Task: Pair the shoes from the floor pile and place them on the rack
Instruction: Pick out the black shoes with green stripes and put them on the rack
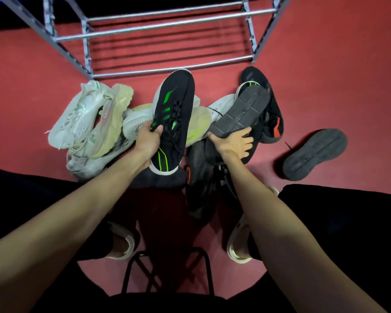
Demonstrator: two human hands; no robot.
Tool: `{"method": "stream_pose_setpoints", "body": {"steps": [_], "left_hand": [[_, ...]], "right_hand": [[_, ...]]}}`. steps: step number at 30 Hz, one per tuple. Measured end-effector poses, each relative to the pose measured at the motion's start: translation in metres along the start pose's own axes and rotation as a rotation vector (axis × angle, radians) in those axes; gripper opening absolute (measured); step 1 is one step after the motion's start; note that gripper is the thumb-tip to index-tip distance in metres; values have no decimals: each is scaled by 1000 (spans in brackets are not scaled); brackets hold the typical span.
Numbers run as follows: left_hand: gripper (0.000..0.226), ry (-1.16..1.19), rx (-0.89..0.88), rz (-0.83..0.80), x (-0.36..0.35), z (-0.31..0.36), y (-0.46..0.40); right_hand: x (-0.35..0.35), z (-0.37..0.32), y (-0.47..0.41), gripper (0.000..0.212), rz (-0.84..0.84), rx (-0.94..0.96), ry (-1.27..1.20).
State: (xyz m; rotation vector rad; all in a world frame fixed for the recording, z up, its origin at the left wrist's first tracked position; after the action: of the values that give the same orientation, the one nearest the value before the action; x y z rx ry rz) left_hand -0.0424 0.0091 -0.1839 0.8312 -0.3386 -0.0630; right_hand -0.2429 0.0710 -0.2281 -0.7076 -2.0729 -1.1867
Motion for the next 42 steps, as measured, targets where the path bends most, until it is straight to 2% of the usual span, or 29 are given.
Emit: {"method": "stream_pose_setpoints", "body": {"steps": [3,5,7,9,10,13,18,24,27,29,30,32,34,36,42], "left_hand": [[28,24,3,13,9,-1,-3],[29,30,0,29,16,-1,-4],[29,33,-14,36,22,-3,-7],[29,34,-20,34,26,-2,-7],[28,37,-27,29,28,-2,-7],[26,29,-62,31,31,1,-6],[21,42,-111,85,43,7,-7],[30,99,-135,165,65,7,-6],[33,68,-166,174,67,14,4],[25,68,-155,146,64,14,8],[19,81,-140,128,64,13,8],[14,95,-120,82,61,11,8],[16,126,-118,33,57,9,6],[17,148,-113,-13,51,11,6],[15,85,-84,-98,21,12,-3]], "right_hand": [[-1,-3,-6,139,83,17,4],[4,-6,-9,132,170,40,-34],[9,-5,-18,113,204,-3,-226],[16,-5,-31,87,155,-47,-506],[20,-9,-35,73,111,-23,-569],[31,-27,-29,41,123,174,-498],[29,-63,15,36,258,603,-229],[-8,-80,38,49,85,686,130],[-21,-72,31,50,-112,817,126],[-23,-62,28,53,-230,898,171],[-21,-57,29,51,-227,933,183],[-13,-45,28,40,-109,971,149],[-2,-32,25,29,70,924,86],[9,-16,17,26,202,788,28],[42,30,-35,44,408,433,-30]]}}
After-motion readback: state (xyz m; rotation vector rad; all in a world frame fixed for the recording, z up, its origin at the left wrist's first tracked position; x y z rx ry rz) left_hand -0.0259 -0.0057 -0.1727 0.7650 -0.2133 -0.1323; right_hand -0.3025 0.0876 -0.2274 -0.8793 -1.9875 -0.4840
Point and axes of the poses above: each hand's wrist, its own y-axis away from the middle knuckle, its own x-axis out of the back of the hand, z = x × y, the point moved 2 cm from there along -y, towards the middle knuckle, and after that the axes turned 8 degrees about x, right-handed, at the moved point
